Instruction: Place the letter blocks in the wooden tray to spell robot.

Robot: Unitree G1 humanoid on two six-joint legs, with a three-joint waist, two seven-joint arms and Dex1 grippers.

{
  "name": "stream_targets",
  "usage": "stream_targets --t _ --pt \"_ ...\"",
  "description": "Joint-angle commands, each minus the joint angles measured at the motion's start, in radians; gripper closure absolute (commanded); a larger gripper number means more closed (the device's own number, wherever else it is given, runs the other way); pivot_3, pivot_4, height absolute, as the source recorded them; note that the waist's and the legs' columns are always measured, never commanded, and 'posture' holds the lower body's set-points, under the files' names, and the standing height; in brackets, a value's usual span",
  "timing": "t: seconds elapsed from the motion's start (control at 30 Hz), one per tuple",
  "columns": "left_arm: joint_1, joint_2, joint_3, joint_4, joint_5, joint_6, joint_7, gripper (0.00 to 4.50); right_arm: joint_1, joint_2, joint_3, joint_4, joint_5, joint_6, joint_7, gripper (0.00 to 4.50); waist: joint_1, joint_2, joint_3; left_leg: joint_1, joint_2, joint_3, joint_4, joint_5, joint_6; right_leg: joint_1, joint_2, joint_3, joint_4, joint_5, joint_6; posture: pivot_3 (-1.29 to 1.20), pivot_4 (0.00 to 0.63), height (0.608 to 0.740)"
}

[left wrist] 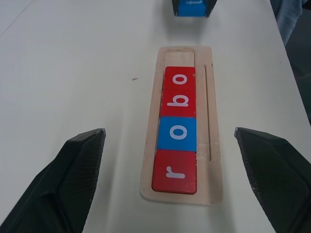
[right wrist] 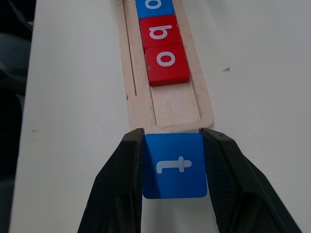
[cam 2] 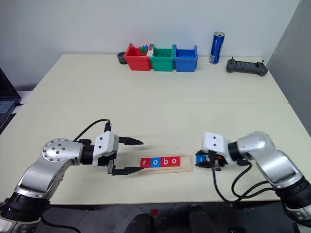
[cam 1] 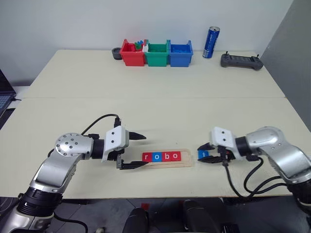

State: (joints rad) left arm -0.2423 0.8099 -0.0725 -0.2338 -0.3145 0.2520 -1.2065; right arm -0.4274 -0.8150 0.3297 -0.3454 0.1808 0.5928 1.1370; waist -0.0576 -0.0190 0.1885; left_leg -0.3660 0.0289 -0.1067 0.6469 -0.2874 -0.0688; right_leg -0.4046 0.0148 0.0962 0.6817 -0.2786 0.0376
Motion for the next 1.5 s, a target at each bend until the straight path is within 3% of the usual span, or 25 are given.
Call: stream_targets --t 0.03,0.8,1.07,1.1,1.3,1.5 --pt "-0.007 0.009 0.024 -0.021 -0.014 -0.009 0.004 0.00 -0.038 0.030 0.034 -0.014 -0.034 0.017 -0.036 3.11 0.001 0.000 0.000 0.000 0.000 0.000 0.000 0.000 0.000 0.000 0.000 0.000 0.000 0.000 0.000 0.00 0.150 0.740" --pt "0.024 0.015 0.032 -0.027 -0.006 -0.026 0.025 0.00 -0.099 0.133 0.117 0.039 -0.076 0.044 -0.054 3.11 0.000 0.000 0.000 0.000 0.000 0.000 0.000 0.000 0.000 0.000 0.000 -0.001 0.000 0.000 0.000 0.00 0.150 0.740" --pt "0.029 0.018 0.032 -0.015 -0.005 -0.040 0.023 0.00 -0.117 0.161 0.095 0.029 -0.061 0.068 -0.065 0.21 0.000 0.000 0.000 0.000 0.000 0.000 0.000 0.000 0.000 0.000 0.000 -0.001 0.000 0.000 0.000 0.00 0.150 0.740" --pt "0.029 0.018 0.032 -0.014 -0.006 -0.041 0.023 0.00 -0.122 0.163 0.083 0.021 -0.052 0.080 -0.067 0.03 0.000 0.000 0.000 0.000 0.000 0.000 0.000 0.000 0.000 0.000 0.000 0.000 0.000 0.000 0.000 0.00 0.150 0.740" --pt "0.043 0.022 0.039 -0.015 -0.007 -0.047 0.025 0.00 -0.065 0.063 -0.005 -0.135 0.022 0.156 -0.042 0.03 0.002 0.000 0.000 -0.001 0.000 -0.001 0.000 0.000 0.000 0.000 0.000 -0.001 0.000 0.000 0.000 0.00 0.150 0.740" --pt "0.050 0.026 0.041 -0.023 -0.007 -0.044 0.027 0.00 0.041 -0.020 -0.026 -0.231 0.049 0.162 -0.047 2.02 0.002 0.000 0.000 -0.001 0.000 -0.001 -0.001 0.000 0.000 0.000 0.000 -0.001 -0.001 0.000 0.000 0.00 0.150 0.740"
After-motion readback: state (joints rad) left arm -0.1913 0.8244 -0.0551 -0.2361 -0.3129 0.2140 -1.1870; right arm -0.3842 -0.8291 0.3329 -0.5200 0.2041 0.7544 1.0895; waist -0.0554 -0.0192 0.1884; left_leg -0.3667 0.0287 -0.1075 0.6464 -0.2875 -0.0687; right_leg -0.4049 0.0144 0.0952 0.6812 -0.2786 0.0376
